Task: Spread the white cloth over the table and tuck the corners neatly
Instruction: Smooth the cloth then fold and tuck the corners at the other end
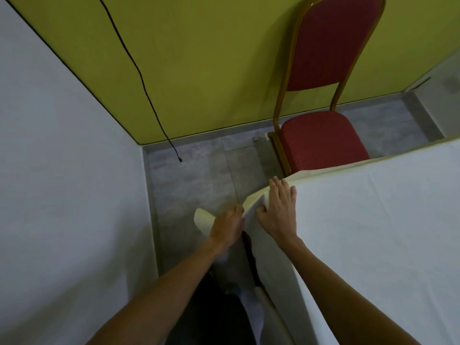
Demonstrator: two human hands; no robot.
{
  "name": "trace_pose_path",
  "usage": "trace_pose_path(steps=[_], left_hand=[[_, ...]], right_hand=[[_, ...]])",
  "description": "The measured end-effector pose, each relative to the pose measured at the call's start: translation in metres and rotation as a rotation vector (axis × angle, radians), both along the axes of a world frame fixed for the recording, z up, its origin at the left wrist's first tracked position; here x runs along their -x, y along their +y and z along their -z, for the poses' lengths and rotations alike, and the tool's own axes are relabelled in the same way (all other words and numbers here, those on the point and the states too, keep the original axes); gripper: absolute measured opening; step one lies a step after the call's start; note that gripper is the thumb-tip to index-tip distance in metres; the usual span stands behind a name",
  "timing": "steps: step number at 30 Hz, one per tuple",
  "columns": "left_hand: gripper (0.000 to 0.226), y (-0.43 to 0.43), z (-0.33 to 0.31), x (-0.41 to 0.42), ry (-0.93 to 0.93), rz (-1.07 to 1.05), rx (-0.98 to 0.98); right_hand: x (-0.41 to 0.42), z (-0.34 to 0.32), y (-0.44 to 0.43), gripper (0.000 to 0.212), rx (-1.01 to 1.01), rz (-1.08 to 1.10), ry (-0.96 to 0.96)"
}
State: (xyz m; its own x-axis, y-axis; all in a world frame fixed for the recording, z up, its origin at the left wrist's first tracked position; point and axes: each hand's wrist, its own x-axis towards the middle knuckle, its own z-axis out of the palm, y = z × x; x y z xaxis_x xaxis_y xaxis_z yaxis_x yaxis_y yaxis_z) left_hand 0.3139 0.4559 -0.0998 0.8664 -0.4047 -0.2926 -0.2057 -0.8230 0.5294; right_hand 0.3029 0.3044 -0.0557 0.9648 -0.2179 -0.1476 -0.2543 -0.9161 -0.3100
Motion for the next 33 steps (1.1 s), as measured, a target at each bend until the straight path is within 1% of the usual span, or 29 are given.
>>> trace_pose_path(steps=[2,5,8,11,13,15,18,20,22,25,27,28,30,31,33], left_hand=[[0.019,-0.006,0.009,0.017,0.053,-0.04,-0.041],[0.022,-0.019,0.025,0.045,0.108,-0.089,-0.029],[0.029,-0.038,0.04,0.073,0.155,-0.144,-0.032],[0.029,-0.056,0.052,0.1,0.226,-0.191,-0.004],[0.025,-0.068,0.058,0.117,0.263,-0.224,0.064],[0.022,-0.078,0.065,0.132,0.317,-0.299,0.155],[0.027,-0.086,0.079,0.146,0.296,-0.401,0.217],[0.031,-0.087,0.084,0.15,0.316,-0.456,0.255],[0.035,-0.086,0.085,0.152,0.368,-0.524,0.339],[0.038,-0.079,0.084,0.155,0.481,-0.569,0.482],[0.034,-0.07,0.083,0.151,0.567,-0.675,0.58],[0.031,-0.064,0.082,0.145,0.564,-0.753,0.628],[0.03,-0.054,0.078,0.115,0.472,-0.856,0.696],[0.033,-0.05,0.072,0.093,0.422,-0.87,0.741],[0.042,-0.045,0.055,0.04,0.341,-0.805,0.823]], right_hand=[[0.001,0.001,0.0,0.063,0.029,-0.014,-0.01],[0.001,-0.001,0.002,0.063,0.073,-0.033,-0.021],[0.001,0.0,0.002,0.069,0.073,-0.033,-0.029],[0.001,0.002,0.003,0.078,0.085,-0.022,-0.028],[0.0,0.004,0.002,0.079,0.106,-0.041,-0.03],[0.0,0.007,0.001,0.079,0.119,-0.065,-0.036],[0.001,0.009,0.0,0.084,0.122,-0.078,-0.052],[0.001,0.009,0.001,0.086,0.123,-0.077,-0.059],[0.0,0.008,0.001,0.083,0.115,-0.071,-0.062],[-0.002,0.006,0.002,0.08,0.113,-0.068,-0.069],[-0.002,0.007,0.001,0.081,0.116,-0.071,-0.059],[-0.002,0.007,0.001,0.082,0.112,-0.073,-0.055],[-0.002,0.007,0.001,0.082,0.097,-0.074,-0.055],[-0.002,0.006,0.001,0.082,0.091,-0.076,-0.058],[-0.001,0.006,0.001,0.081,0.091,-0.083,-0.071]])
